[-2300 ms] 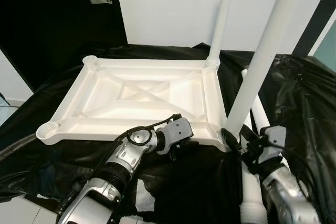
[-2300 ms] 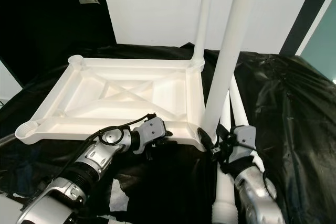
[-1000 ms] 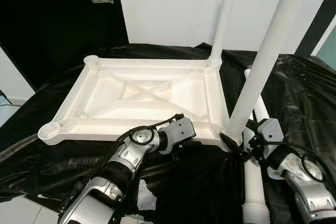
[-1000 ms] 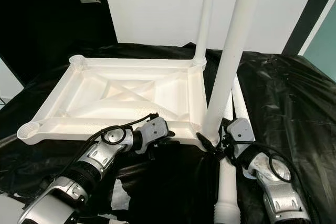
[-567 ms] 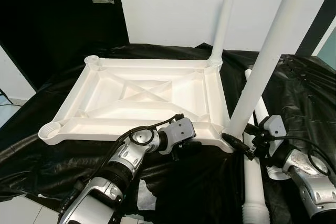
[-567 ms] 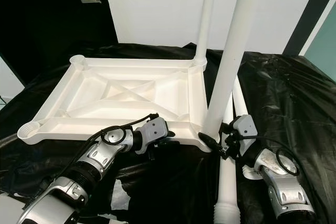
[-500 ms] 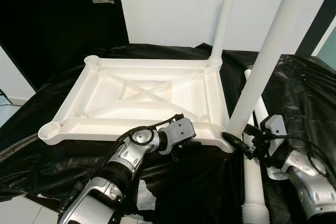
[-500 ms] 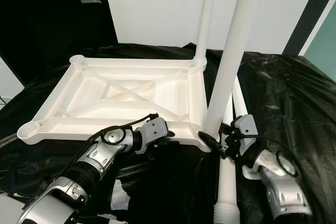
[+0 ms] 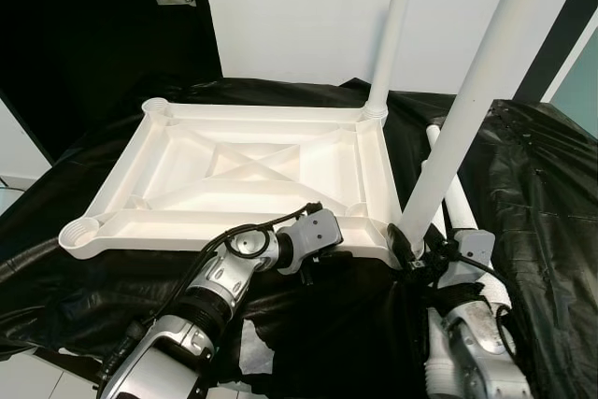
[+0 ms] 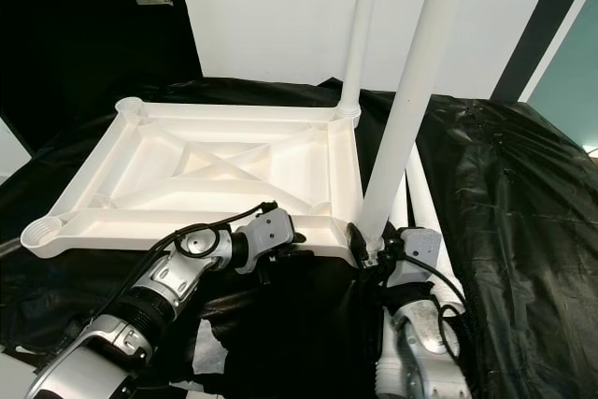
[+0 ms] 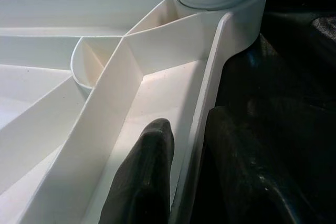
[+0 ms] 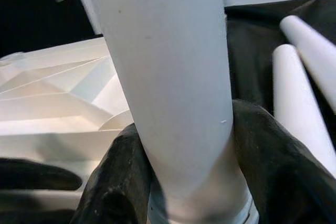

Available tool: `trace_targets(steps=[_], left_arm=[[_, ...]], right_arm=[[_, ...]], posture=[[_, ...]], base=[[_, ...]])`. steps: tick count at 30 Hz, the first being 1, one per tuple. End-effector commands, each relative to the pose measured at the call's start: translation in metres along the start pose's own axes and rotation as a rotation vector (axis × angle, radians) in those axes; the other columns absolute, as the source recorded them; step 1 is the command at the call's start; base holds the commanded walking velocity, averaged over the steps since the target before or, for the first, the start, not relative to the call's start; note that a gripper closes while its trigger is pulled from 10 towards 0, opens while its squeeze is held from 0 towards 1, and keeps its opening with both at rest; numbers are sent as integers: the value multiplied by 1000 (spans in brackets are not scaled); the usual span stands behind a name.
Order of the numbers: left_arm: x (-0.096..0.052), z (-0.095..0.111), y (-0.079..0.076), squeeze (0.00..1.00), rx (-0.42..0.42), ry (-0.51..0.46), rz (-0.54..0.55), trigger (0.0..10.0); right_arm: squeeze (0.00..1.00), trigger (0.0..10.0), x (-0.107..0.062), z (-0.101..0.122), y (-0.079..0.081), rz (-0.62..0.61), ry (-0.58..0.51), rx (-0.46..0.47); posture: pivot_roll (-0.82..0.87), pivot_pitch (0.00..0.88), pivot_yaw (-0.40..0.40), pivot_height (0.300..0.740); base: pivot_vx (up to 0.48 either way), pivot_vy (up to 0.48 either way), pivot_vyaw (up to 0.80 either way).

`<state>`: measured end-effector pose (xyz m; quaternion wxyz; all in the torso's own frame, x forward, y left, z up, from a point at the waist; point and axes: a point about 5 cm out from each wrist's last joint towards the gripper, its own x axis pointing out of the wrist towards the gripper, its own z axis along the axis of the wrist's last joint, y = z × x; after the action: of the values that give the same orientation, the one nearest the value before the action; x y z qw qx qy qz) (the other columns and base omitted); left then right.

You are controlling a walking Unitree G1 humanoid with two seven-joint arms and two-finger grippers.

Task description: Building children table

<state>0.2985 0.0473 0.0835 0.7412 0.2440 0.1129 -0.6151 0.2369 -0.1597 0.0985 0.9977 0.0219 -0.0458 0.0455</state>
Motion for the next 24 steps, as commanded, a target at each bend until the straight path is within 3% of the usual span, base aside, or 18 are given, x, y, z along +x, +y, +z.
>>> trace_targets(steps=[1,8,9,10,11,15,16,17,20,24], left_arm=[[9,-37,-35,0,-101,139,-158,10000],[7,-38,-35,0,-105,141,-151,10000],[7,-39,-35,0,-106,143,-151,10000],[7,-39,-35,0,-106,143,-151,10000],[7,-39,-35,0,-106,143,-150,10000],[9,-37,-34,0,-106,139,-147,10000],[9,-37,-34,0,-106,139,-147,10000],[9,-36,-34,0,-106,137,-147,10000],[10,-36,-34,0,-106,134,-147,10000],[11,-36,-34,0,-106,134,-146,10000]], right_arm=[[0,0,3,10,-10,-101,-49,-17],[0,0,4,7,-11,-161,-31,-50],[0,9137,5,7,-8,-123,-23,-59],[0,9137,5,7,-8,-123,-23,-59],[1000,10000,7,6,-4,-68,-20,-59],[1000,10000,14,8,0,124,0,-56],[1000,10000,14,8,0,124,0,-56],[0,10000,15,10,-4,191,3,-81],[0,10000,16,14,-13,420,39,-142],[0,10000,15,12,-22,519,91,-180]], posture=[[2,0,-11,740],[1,0,-10,740],[1,0,-11,740],[1,0,-11,740],[0,0,-12,740],[-5,0,-14,740],[-5,0,-14,740],[-7,0,-16,740],[-11,0,-16,740],[-6,0,-19,740]], base=[[0,0,0],[0,0,0],[0,0,0],[0,0,0],[0,0,0],[0,0,0],[0,0,0],[0,0,0],[0,0,0],[0,0,0]])
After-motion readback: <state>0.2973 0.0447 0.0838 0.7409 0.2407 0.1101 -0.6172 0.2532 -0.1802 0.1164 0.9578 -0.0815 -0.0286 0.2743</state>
